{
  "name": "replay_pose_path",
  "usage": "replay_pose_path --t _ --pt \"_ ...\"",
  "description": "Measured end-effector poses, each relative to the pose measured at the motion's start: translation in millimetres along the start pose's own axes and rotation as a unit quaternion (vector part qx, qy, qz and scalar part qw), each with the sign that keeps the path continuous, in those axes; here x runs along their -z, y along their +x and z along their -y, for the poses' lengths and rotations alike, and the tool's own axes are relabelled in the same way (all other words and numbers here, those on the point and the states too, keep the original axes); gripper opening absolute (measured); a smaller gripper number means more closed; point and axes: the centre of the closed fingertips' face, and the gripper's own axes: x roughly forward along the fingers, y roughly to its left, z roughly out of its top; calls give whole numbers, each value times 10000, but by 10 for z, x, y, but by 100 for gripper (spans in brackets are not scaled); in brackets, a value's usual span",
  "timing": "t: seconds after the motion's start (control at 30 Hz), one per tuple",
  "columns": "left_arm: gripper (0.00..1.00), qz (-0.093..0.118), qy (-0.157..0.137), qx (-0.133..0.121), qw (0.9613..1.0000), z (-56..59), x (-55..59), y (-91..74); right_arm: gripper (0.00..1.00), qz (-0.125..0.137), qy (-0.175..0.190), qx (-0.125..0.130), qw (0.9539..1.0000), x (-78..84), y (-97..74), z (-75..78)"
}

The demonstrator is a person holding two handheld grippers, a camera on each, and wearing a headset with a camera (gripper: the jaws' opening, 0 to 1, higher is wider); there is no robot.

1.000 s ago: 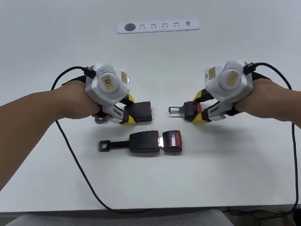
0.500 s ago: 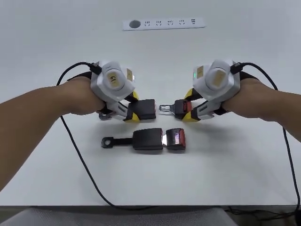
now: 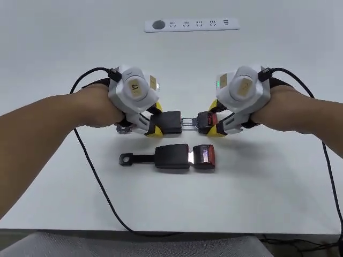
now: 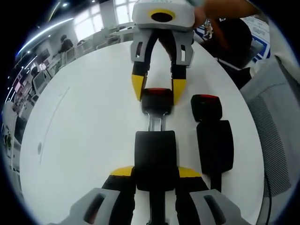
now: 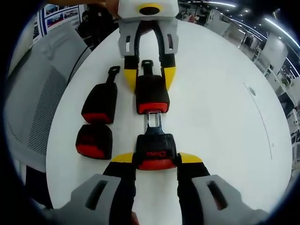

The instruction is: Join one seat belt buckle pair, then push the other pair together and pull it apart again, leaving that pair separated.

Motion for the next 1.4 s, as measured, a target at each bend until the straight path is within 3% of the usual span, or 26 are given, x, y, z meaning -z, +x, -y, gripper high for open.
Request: replay_pose_path --t 0.5,0.83,0.93,1.4 --pt "33 -1 -6 10 10000 -6 4 18 33 -28 -229 30 9997 19 19 16" --pt "33 15 32 3 10000 -11 2 26 33 128 -112 -42 9998 -26 48 12" --pt "33 45 47 17 10000 2 -17 25 33 181 -109 -63 9998 -116 47 -15" --pt "32 99 108 64 9999 9 -15 29 32 116 -176 -122 9997 -127 81 8"
